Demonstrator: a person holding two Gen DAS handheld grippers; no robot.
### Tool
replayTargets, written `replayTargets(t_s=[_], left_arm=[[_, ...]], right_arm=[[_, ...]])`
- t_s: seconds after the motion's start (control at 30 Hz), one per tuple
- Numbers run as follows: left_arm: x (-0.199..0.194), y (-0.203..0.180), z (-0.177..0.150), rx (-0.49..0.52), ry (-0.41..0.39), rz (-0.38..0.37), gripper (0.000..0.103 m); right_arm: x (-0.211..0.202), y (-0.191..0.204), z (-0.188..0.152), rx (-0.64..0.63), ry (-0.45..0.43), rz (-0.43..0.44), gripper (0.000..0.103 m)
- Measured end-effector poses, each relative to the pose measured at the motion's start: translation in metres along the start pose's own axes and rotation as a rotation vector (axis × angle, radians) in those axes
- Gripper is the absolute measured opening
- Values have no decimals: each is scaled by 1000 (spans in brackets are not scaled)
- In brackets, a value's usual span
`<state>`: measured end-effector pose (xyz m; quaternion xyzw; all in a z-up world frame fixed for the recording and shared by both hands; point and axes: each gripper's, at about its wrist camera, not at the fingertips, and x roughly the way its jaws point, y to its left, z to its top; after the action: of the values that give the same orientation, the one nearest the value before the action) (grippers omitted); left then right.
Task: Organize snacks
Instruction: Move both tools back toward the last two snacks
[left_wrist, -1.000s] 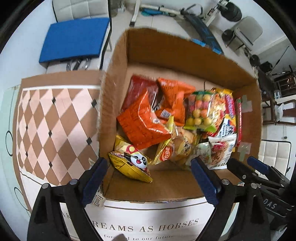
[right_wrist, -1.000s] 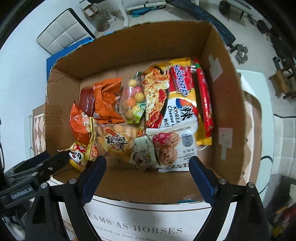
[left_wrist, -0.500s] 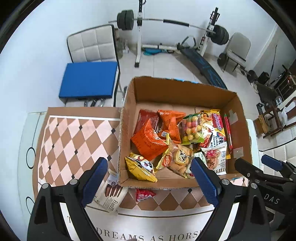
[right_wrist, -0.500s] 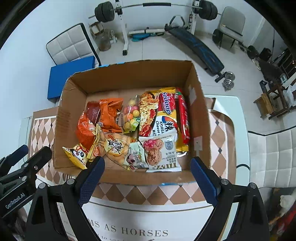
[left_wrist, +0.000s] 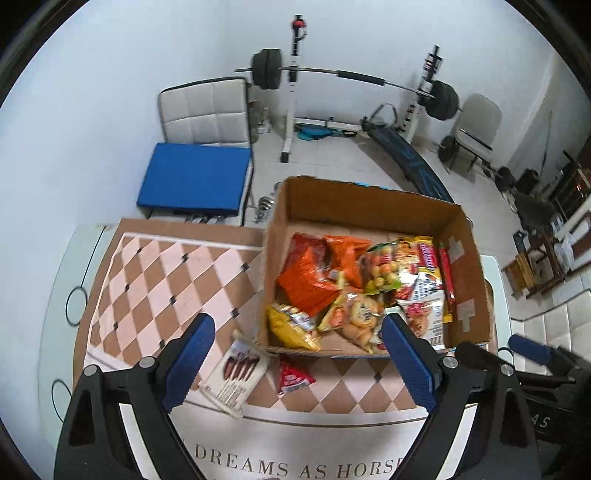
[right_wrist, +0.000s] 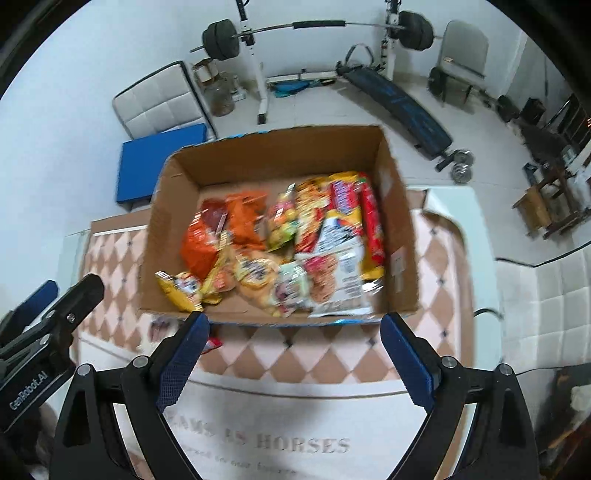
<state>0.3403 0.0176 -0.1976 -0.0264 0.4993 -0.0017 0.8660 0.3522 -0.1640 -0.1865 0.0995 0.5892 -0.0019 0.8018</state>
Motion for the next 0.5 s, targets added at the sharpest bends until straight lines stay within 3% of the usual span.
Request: replayTargets(t_s=[0.1, 0.23, 0.37, 0.5], left_arm=[[4, 26, -16, -38, 10, 43, 93], [32, 73, -43, -107, 91, 102, 93], [62, 108, -66, -147, 175, 144, 93], [86, 124, -82, -122, 220, 172, 93]], right_arm=[[16, 12, -10, -3, 44, 66, 96], [60, 43, -23, -40, 132, 130, 96], [102, 79, -33, -90, 180, 149, 96], [139, 103, -42, -119, 207, 135, 96]])
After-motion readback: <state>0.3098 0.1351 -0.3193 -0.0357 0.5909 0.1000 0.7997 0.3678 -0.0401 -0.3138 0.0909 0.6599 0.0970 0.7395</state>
